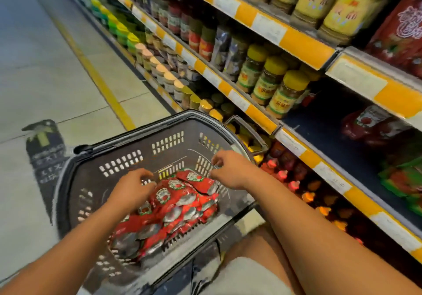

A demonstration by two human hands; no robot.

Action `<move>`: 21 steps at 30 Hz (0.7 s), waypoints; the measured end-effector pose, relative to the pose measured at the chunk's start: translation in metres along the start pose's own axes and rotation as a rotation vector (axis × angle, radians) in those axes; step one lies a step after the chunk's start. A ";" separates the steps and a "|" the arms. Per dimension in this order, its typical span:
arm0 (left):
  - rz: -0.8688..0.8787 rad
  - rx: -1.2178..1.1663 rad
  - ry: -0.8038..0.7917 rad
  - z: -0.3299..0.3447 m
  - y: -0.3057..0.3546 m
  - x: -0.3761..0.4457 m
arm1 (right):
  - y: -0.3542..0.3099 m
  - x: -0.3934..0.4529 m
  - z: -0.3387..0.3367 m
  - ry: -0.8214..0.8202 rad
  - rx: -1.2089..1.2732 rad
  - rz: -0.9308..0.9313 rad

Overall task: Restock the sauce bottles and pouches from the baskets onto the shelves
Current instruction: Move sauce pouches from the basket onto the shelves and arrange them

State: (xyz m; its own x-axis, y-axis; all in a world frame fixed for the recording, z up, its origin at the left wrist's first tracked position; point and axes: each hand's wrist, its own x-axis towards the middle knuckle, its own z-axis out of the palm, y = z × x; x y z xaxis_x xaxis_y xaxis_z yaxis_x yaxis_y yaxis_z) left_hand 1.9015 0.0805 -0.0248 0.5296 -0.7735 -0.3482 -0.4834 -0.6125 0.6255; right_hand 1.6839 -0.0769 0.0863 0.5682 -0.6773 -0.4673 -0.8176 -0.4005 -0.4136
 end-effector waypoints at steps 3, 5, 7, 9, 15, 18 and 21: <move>-0.171 0.070 -0.052 0.006 -0.032 0.009 | -0.019 0.025 0.029 -0.118 -0.077 0.038; -0.253 0.084 -0.127 0.013 -0.049 0.018 | -0.026 0.042 0.049 -0.165 -0.111 0.050; -0.328 0.122 -0.193 0.023 -0.063 0.024 | -0.030 0.060 0.068 -0.212 -0.153 0.074; -0.367 0.147 -0.210 0.033 -0.074 0.029 | -0.031 0.077 0.087 -0.249 -0.154 0.110; -0.504 0.186 -0.186 0.054 -0.093 0.033 | -0.017 0.113 0.142 -0.252 -0.062 0.230; -0.576 0.175 -0.207 0.059 -0.102 0.037 | -0.004 0.123 0.158 -0.275 0.007 0.238; -0.597 0.197 -0.212 0.058 -0.105 0.042 | 0.002 0.129 0.163 -0.291 0.184 0.278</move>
State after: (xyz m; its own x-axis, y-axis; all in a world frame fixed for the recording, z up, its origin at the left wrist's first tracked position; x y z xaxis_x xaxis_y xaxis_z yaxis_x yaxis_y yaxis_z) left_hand 1.9339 0.1025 -0.1460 0.6072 -0.2950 -0.7378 -0.2783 -0.9487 0.1503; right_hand 1.7711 -0.0646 -0.1025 0.3535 -0.5308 -0.7703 -0.9277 -0.0935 -0.3613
